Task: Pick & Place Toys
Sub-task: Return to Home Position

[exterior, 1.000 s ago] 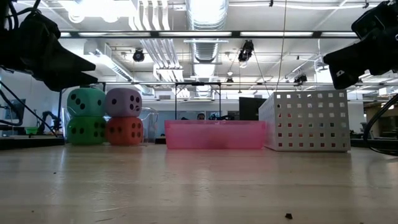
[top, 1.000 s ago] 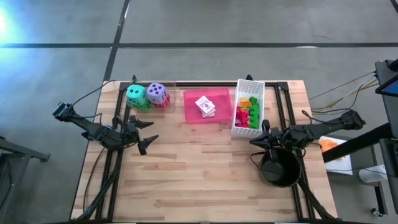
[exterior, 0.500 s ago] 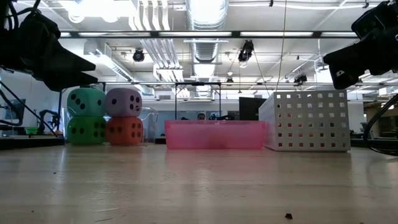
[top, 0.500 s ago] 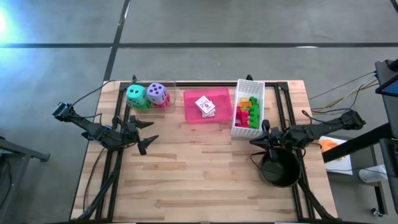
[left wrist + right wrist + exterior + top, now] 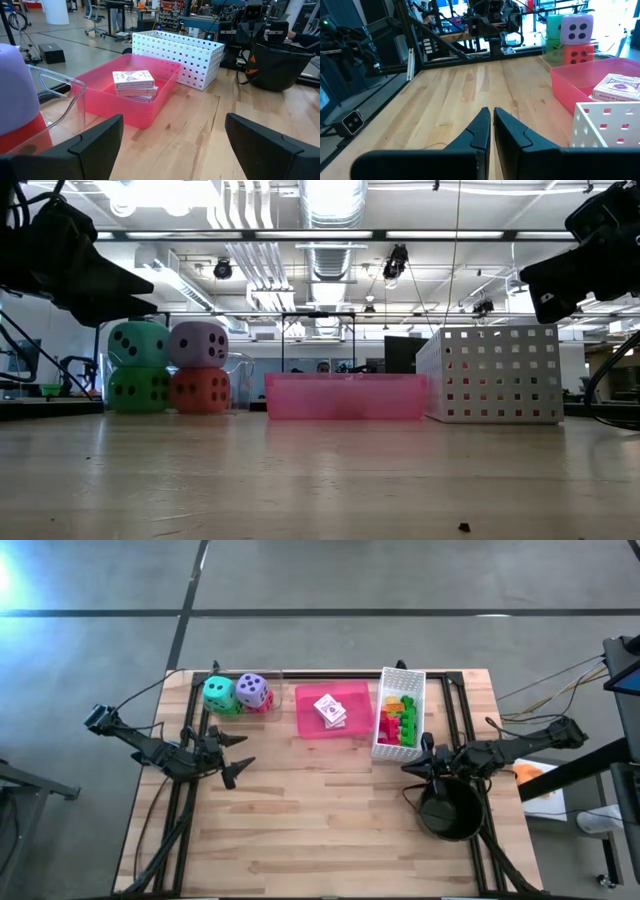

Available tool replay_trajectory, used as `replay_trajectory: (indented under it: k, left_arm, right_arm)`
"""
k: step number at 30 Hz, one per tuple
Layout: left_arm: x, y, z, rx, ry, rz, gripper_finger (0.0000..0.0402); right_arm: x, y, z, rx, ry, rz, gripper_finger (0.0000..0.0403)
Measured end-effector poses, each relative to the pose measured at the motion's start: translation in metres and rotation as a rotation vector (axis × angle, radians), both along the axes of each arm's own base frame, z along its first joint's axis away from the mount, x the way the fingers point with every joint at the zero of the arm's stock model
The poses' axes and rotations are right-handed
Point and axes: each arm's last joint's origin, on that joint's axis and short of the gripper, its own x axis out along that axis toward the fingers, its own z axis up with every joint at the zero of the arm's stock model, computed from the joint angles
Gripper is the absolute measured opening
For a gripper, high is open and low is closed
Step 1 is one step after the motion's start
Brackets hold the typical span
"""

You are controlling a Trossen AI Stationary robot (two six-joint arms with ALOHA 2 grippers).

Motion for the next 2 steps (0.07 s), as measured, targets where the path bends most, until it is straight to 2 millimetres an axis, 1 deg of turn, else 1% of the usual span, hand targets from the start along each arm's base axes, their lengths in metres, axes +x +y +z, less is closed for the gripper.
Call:
replay_trajectory:
  k: [2]
  left_arm:
    - [0.0, 0.0, 0.0, 0.0, 0.0, 0.0, 0.0349]
  right_arm:
    - [0.0, 0.0, 0.0, 0.0, 0.0, 0.0, 0.0021]
